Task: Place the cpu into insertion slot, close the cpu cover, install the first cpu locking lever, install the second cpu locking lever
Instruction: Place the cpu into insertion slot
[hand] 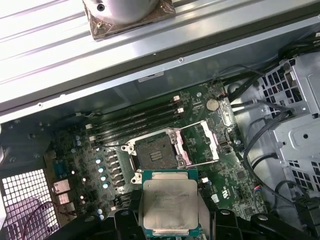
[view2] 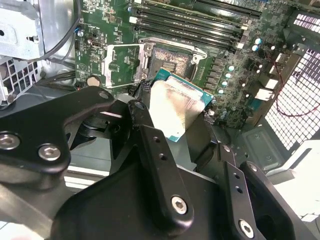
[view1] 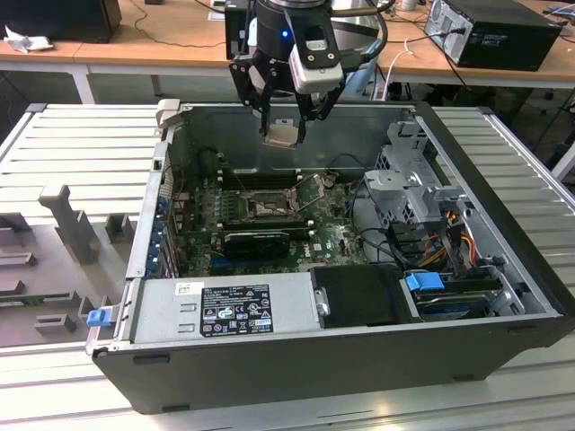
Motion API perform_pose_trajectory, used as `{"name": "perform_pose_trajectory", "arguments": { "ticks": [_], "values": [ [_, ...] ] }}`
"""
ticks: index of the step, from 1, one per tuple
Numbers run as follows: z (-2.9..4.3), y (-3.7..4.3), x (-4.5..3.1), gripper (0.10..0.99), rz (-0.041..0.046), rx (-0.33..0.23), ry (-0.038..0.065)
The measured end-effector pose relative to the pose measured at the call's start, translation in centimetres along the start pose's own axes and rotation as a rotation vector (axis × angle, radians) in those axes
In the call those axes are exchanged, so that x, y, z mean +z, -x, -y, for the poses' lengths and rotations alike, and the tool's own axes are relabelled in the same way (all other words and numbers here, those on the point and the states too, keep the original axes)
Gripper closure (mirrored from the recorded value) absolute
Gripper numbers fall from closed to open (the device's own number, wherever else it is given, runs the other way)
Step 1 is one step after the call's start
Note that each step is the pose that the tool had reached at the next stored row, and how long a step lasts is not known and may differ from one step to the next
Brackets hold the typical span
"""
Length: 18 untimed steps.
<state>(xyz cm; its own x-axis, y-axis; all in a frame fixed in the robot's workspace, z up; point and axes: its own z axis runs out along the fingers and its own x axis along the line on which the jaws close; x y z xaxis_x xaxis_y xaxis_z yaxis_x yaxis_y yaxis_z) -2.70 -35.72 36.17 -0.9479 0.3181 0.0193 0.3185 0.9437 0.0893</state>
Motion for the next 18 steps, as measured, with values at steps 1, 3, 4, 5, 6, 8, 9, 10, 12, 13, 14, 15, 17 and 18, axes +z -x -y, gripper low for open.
{"name": "perform_pose_trajectory", "arguments": {
  "ticks": [1,3,4,5,6,8,9,10,12,13,14,15,17,18],
  "values": [
    [0.00,0.00,0.00,0.557,0.0002,0.002,0.000],
    [0.00,0.00,0.00,0.557,0.0006,0.007,0.000],
    [0.00,0.00,0.00,0.557,0.0008,0.009,0.000],
    [0.00,0.00,0.00,0.557,0.0011,0.013,0.000],
    [0.00,0.00,0.00,0.557,0.0013,0.015,0.000],
    [0.00,0.00,0.00,0.557,0.0018,0.020,0.000],
    [0.00,0.00,0.01,0.557,0.0021,0.024,0.000],
    [0.00,0.00,0.01,0.557,0.0022,0.026,0.000],
    [0.00,0.00,0.02,0.557,0.0027,0.031,0.001],
    [0.00,0.00,0.02,0.557,0.0029,0.033,0.001],
    [0.00,0.00,0.02,0.557,0.0032,0.036,0.001],
    [0.00,0.00,0.02,0.557,0.0036,0.040,0.001],
    [0.00,0.00,0.02,0.557,0.0040,0.045,0.001],
    [0.00,0.00,0.02,0.557,0.0044,0.050,0.001]
  ]
}}
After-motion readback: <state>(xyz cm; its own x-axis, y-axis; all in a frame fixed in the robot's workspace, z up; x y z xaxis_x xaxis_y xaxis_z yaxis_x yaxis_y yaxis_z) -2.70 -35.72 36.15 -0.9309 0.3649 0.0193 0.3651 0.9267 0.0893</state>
